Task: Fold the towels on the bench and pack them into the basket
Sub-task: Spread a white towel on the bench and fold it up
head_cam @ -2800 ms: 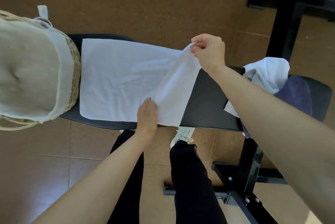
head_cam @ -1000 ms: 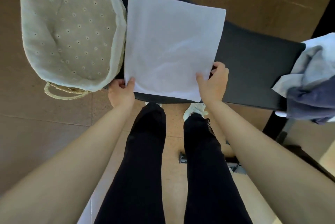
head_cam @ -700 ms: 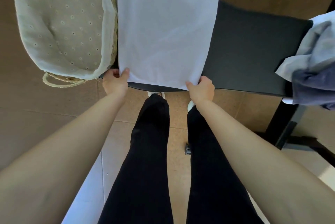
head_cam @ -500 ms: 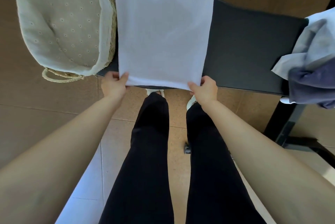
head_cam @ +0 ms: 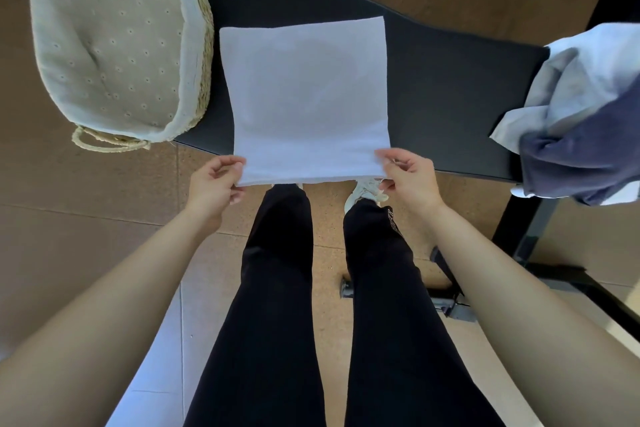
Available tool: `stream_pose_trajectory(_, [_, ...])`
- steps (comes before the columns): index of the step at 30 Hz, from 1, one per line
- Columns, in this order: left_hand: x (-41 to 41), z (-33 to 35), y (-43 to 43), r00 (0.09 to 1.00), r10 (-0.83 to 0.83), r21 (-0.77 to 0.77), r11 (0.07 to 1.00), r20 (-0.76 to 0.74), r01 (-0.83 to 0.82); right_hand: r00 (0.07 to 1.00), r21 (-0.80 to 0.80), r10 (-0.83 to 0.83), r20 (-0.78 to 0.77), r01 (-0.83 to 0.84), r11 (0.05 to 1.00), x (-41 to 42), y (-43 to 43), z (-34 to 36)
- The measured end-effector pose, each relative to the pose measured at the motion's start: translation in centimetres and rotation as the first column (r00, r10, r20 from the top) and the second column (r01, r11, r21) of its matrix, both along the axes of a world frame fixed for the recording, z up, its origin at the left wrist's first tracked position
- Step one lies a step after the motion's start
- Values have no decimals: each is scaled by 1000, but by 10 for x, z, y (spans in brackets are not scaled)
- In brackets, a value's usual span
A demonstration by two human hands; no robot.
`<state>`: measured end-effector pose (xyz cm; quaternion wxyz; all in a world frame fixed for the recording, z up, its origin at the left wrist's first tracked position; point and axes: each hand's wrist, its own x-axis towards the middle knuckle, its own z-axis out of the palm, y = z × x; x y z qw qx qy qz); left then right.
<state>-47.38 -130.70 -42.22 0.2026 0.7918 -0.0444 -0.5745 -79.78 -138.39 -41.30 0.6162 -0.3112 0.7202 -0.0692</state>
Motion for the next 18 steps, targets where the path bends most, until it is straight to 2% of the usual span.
stream_pose_trajectory(3, [20, 3, -22, 979, 59, 20, 998, -194, -56, 999, 57, 9, 43, -11, 998, -5, -23, 1])
stream_pose_trajectory(6, [30, 3, -50, 957, 168, 52, 986, -237, -160, 978, 210, -59, 199, 16, 978, -10, -51, 1])
stream_pose_trajectory(8, [32, 3, -71, 914, 318, 80, 948, -253, -308, 933, 297, -107, 343, 1, 955, -11, -72, 4])
stream_pose_trajectory(10, [32, 4, -91, 837, 460, 95, 886, -297, -453, 904, 284, -88, 418, -39, 958, -9, -92, 6])
stream_pose_trajectory(11, [30, 4, -99, 790, 521, 96, 849, -323, -520, 911, 245, -64, 407, -42, 969, -5, -101, 6])
stream_pose_trajectory(13, [21, 4, -111, 732, 593, 76, 792, -336, -606, 967, 103, -2, 255, -25, 994, 8, -116, 5])
stream_pose_trajectory(15, [10, 2, -120, 754, 596, 12, 787, -275, -617, 996, -75, 88, 28, -85, 993, 22, -129, 0])
stream_pose_trajectory(18, [-3, -4, -136, 793, 594, -78, 792, -130, -606, 957, -237, 226, -181, -266, 934, 36, -145, -11])
